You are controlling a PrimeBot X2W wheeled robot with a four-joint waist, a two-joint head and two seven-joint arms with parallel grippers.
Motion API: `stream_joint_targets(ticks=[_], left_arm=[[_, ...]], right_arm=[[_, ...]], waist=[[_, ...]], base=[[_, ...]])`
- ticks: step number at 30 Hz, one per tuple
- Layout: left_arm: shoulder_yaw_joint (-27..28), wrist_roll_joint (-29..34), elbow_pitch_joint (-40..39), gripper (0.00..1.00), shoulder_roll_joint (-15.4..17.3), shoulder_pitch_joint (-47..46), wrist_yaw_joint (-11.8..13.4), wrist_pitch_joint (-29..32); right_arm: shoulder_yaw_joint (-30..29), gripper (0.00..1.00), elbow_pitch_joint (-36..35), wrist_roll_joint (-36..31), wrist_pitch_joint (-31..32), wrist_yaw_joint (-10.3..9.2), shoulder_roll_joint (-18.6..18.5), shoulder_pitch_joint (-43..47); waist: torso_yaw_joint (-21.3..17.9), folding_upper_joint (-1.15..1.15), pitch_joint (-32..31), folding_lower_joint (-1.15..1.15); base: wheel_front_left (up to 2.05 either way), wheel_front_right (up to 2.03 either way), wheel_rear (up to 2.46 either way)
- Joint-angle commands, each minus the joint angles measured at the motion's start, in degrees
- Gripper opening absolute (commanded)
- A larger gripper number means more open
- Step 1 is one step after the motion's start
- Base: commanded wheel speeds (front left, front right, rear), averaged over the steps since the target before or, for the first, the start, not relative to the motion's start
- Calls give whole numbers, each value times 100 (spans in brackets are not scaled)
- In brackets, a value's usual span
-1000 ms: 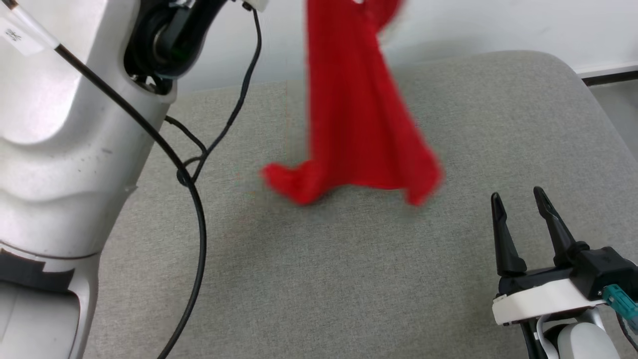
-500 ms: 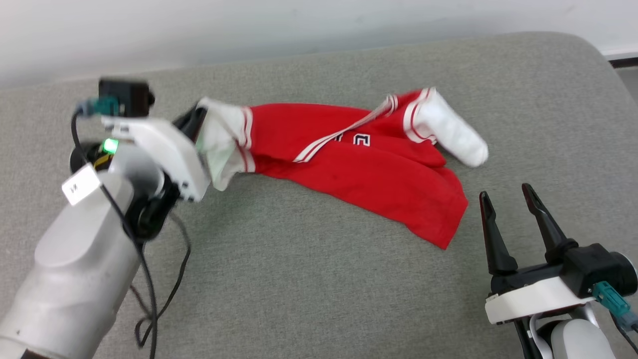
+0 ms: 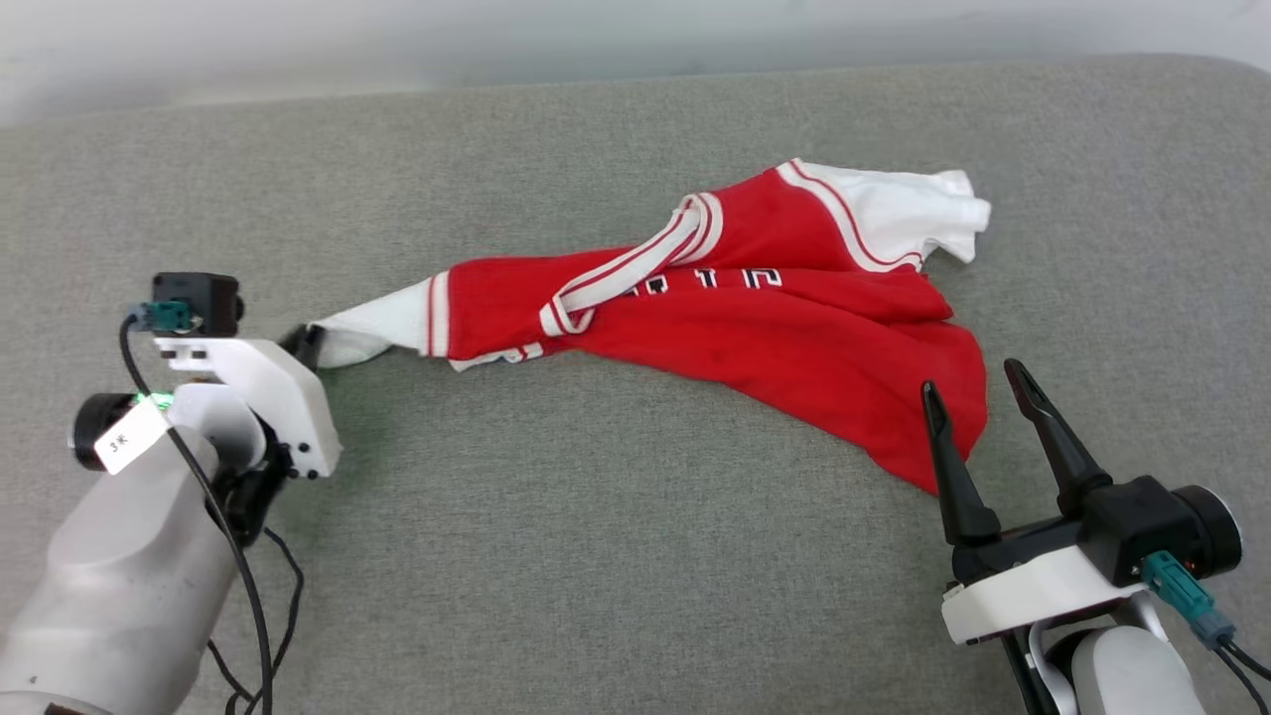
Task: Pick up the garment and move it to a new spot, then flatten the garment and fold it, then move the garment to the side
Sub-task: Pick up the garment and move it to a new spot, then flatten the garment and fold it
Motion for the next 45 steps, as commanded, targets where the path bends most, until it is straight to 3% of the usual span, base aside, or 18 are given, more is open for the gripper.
stream_joint_targets(ticks=[1, 7, 11, 14, 19, 26, 34, 39, 45], left_arm=[[-10, 67, 84, 100, 26, -109, 13, -141], [-278, 565, 352, 100, 53, -319, -59, -1051], [-417, 1048, -15, 100, 93, -364, -15, -1481], [-77, 1476, -995, 100, 219, -132, 220, -1518], [743, 2235, -2995, 100, 239, 1130, 660, -1510], [1383, 2997, -4577, 100, -253, 3100, 953, -1511], [1894, 3372, -4932, 100, -977, 4332, 982, -1512], [2268, 3654, -4890, 100, -1314, 4599, 697, -1512], [2473, 3874, -4808, 100, -1455, 4547, 467, -1512]], right_arm=[[-1, 100, 16, -18, -10, -6, 11, -73], [-52, 100, 93, -50, -10, -6, 11, 22], [-133, 100, 129, -26, -10, -6, 12, 124], [-206, 100, 134, -25, -10, -6, 11, 225], [-349, 100, 122, -62, -10, -6, 11, 410], [-443, 100, 68, -138, -10, -6, 11, 677], [-460, 100, 45, -143, -10, -6, 11, 889], [-403, 100, 60, -78, -10, -6, 11, 924], [-377, 100, 74, -91, -10, -6, 11, 893]], waist=[[41, 0, -40, 0], [183, 0, -267, 0], [308, 0, -502, 0], [414, 0, -698, 0], [551, 0, -1004, 0], [647, 0, -1282, 0], [658, 0, -1448, 0], [665, 0, -1457, 0], [651, 0, -1448, 0]], base=[[0, 0, 0], [0, 0, 0], [0, 0, 0], [0, 0, 0], [0, 0, 0], [0, 0, 0], [0, 0, 0], [0, 0, 0], [0, 0, 0]])
